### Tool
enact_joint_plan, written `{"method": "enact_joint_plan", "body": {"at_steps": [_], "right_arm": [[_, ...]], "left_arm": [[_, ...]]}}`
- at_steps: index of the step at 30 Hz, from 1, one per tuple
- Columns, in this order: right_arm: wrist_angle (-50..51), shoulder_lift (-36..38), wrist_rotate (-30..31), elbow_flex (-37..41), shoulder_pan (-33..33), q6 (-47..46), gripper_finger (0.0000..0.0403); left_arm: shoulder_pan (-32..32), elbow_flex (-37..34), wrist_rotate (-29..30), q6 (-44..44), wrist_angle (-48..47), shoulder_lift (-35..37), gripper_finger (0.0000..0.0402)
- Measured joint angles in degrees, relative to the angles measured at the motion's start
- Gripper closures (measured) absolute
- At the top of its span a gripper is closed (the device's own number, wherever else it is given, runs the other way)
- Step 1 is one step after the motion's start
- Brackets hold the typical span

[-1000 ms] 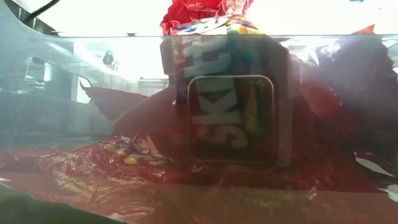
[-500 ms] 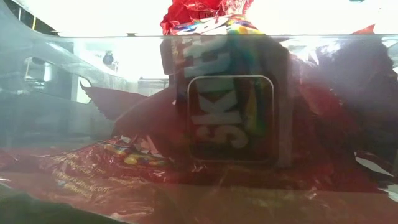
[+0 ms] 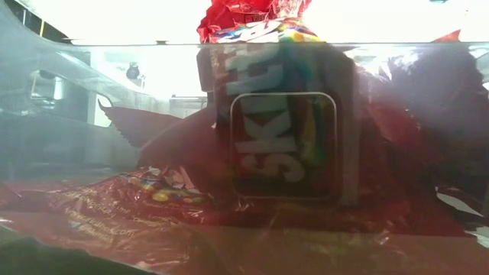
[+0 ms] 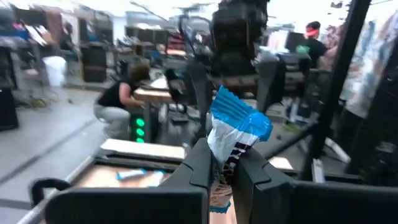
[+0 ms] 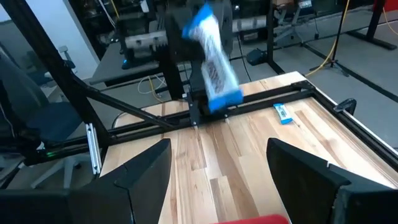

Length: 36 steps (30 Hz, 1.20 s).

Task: Sort candy
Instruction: Put the white candy into the white bin

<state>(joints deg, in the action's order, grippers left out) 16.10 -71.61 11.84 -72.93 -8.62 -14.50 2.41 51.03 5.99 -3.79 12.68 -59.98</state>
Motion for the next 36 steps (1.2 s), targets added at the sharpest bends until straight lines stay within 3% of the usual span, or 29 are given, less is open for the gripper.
{"method": "enact_joint_plan", "body": {"at_steps": [24,29,36], "right_arm": [[-0.1,0.0,0.0,0.0,0.0,0.8,0.0144],[0.0,0.0,0.0,0.0,0.0,1.7,0.0143],[0.2,0.5,0.2,0.0,0.0,2.6,0.0144]], "left_arm": [[-1.5,0.2,-0.6,-4.0,0.9,-3.2,0.0392],[-7.8,6.5,-0.1,-4.6,-9.8,-10.2,0.0392],[-16.6,15.4,-0.3,-1.8,-22.2,-25.8,0.0385]]}}
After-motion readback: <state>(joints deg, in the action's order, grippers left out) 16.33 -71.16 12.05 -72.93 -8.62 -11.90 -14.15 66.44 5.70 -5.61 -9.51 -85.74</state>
